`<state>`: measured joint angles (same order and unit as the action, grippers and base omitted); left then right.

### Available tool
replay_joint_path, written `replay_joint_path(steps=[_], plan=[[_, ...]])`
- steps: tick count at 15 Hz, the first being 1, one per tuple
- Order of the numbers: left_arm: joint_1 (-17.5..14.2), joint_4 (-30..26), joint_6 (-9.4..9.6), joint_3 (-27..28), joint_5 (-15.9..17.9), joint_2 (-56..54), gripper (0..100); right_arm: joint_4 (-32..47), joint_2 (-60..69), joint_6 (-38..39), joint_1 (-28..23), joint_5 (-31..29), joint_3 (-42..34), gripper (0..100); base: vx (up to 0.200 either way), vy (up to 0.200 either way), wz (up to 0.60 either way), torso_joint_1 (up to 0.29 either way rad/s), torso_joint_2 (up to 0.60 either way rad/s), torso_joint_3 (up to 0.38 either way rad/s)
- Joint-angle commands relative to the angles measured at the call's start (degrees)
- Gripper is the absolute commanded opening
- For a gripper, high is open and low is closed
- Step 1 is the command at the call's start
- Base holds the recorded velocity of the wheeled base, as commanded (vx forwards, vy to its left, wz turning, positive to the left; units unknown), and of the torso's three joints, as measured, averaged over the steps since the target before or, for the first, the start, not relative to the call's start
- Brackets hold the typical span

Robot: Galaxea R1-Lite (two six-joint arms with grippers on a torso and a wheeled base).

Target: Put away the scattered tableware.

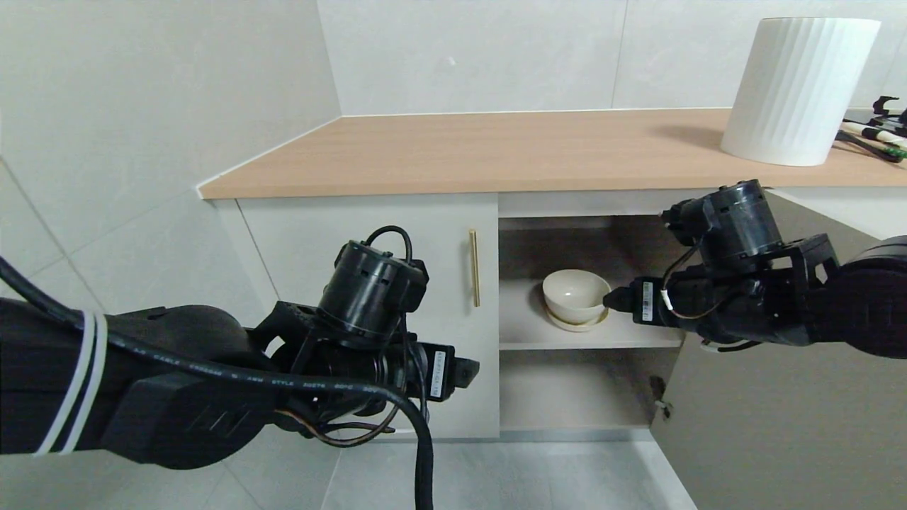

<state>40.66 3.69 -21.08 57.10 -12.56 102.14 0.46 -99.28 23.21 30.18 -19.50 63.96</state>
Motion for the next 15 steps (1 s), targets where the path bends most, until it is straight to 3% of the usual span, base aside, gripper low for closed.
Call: replay_joint_path(steps=[1, 4, 7, 15], plan=[[0.0, 0.0, -0.02, 0.0, 0.0, 0.1, 100, 0.1, 2.0, 0.0, 1.5, -0.2, 0.0, 100, -0.200, 0.000, 0.00, 0.002, 0.01, 0.007], [-0.1, 0.0, -0.02, 0.0, 0.0, 0.1, 100, 0.6, 3.1, -0.7, 4.9, -3.7, -0.4, 100, -0.200, 0.000, 0.00, 0.001, 0.00, 0.005], [-0.2, 0.0, -0.02, 0.0, 0.0, 0.1, 100, 0.5, 3.5, -4.9, 5.4, -8.0, -1.6, 100, 0.000, 0.000, 0.00, 0.000, 0.00, 0.000], [-0.3, 0.0, 0.07, 0.0, -0.1, 0.1, 100, 0.5, 9.2, -6.5, 5.6, -8.0, -2.3, 100, 0.000, 0.000, 0.00, 0.000, 0.00, 0.000]])
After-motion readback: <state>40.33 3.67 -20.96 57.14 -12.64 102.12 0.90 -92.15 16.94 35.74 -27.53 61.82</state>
